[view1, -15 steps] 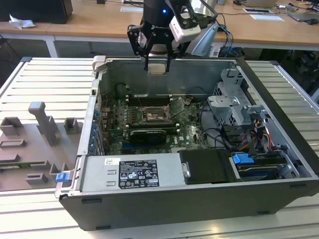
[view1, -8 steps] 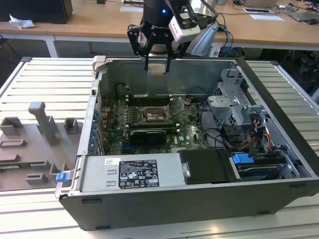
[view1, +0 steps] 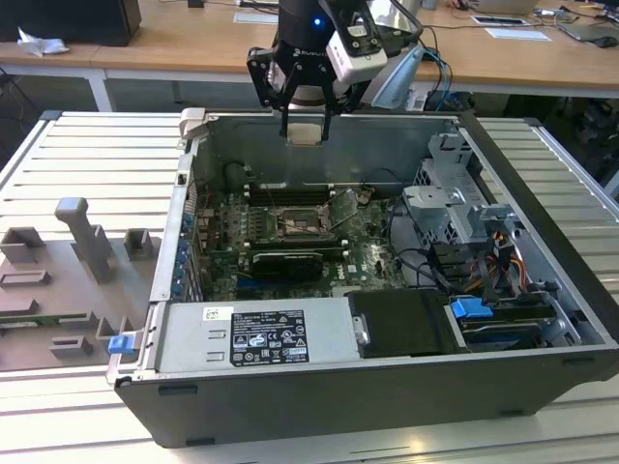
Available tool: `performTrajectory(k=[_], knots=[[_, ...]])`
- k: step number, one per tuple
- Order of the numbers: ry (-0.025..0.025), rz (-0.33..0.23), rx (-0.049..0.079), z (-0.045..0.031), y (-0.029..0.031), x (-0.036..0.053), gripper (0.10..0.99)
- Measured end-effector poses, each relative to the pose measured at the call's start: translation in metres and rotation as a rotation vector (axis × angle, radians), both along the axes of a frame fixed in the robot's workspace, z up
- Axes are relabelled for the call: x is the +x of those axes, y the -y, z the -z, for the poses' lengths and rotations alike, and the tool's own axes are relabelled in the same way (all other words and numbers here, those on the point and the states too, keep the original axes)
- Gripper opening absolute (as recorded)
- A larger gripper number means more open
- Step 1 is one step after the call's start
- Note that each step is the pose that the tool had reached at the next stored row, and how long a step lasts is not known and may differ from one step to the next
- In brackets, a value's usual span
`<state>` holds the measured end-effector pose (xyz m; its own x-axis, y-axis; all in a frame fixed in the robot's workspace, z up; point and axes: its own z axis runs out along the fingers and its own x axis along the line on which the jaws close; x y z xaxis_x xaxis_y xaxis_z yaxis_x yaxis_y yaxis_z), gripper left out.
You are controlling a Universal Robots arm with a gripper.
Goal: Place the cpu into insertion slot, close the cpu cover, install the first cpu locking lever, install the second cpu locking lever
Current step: 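Place the cpu into insertion slot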
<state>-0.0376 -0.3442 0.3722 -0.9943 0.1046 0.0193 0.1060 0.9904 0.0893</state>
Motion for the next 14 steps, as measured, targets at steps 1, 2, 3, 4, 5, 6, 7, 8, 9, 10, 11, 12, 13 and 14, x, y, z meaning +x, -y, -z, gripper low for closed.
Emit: performTrajectory(k=[1,2,3,4,5,6,7,8,9,10,11,12,13,14], knots=[[0.0,0.001,0.0,0.0,0.0,0.0,0.537],[0.0,0.002,0.0,0.0,0.0,0.0,0.537],[0.0,0.003,0.0,0.0,0.0,0.0,0.537],[0.0,0.004,0.0,0.0,0.0,0.0,0.537],[0.0,0.006,0.0,0.0,0.0,0.0,0.537],[0.0,0.007,0.0,0.0,0.0,0.0,0.537],[0.0,0.01,0.0,0.0,0.0,0.0,0.537],[0.0,0.014,0.0,0.0,0.0,0.0,0.537],[0.0,0.017,0.0,0.0,0.0,0.0,0.537],[0.0,0.019,0.0,0.0,0.0,0.0,0.537],[0.0,0.022,0.0,0.0,0.0,0.0,0.537],[0.0,0.024,0.0,0.0,0.0,0.0,0.537],[0.0,0.026,0.0,0.0,0.0,0.0,0.537],[0.0,0.029,0.0,0.0,0.0,0.0,0.537]])
